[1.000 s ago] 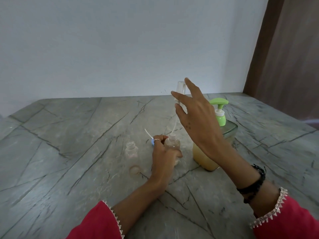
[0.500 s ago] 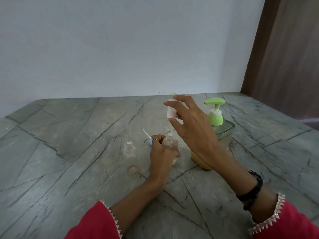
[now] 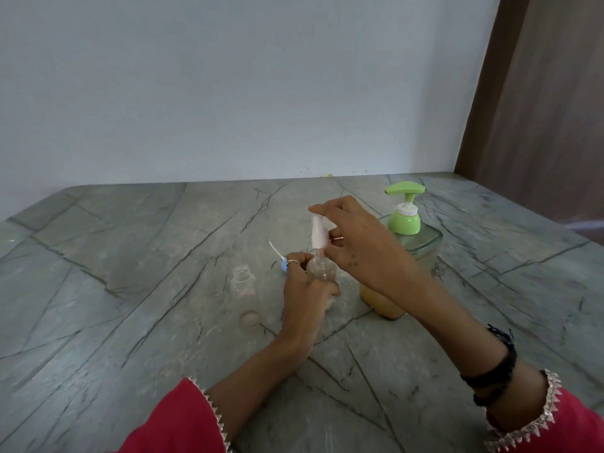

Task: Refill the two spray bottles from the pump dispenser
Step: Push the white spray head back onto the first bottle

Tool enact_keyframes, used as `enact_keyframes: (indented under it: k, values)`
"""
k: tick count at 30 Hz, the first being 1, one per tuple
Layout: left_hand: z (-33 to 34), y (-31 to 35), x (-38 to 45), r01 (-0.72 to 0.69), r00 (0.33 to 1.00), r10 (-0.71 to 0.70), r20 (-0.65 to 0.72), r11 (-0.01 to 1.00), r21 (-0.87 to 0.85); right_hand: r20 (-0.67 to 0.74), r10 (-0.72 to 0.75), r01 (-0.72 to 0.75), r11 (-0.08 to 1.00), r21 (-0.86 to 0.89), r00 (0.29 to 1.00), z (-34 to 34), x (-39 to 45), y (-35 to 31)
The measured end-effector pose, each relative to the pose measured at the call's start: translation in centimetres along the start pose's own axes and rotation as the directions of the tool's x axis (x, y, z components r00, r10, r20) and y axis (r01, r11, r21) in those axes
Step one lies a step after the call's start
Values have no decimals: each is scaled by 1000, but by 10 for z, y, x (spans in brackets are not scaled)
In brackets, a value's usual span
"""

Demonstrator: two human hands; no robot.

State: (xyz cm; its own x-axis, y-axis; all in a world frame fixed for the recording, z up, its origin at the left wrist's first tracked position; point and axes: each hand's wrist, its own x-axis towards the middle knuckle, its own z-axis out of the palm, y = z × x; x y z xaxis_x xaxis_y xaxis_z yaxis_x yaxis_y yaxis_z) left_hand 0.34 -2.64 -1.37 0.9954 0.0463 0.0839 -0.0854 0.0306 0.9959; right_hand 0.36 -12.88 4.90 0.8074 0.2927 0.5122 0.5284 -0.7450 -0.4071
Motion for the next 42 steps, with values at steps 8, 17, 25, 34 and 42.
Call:
enact_keyframes:
  k: [8, 17, 25, 34, 42]
  values:
    - [-1, 2, -2, -14, 999, 14, 32, 1000, -20, 78, 63, -71, 991, 113, 995, -5, -2, -3]
    - [1, 2, -3, -7, 1000, 7, 26, 1000, -28, 44, 107, -112, 985, 133, 993, -6, -4, -5]
    - [0, 1, -3, -22, 999, 23, 26, 999, -49, -44, 140, -143, 986, -85, 989, -4, -3, -16]
    - [0, 0, -3, -20, 999, 21, 33, 999, -25, 52, 140, -138, 990, -34, 989, -5, -6, -10]
    - [1, -1, -3, -5, 1000, 6, 25, 1000, -28, 94, 83, -84, 996, 13, 992, -9, -6, -10]
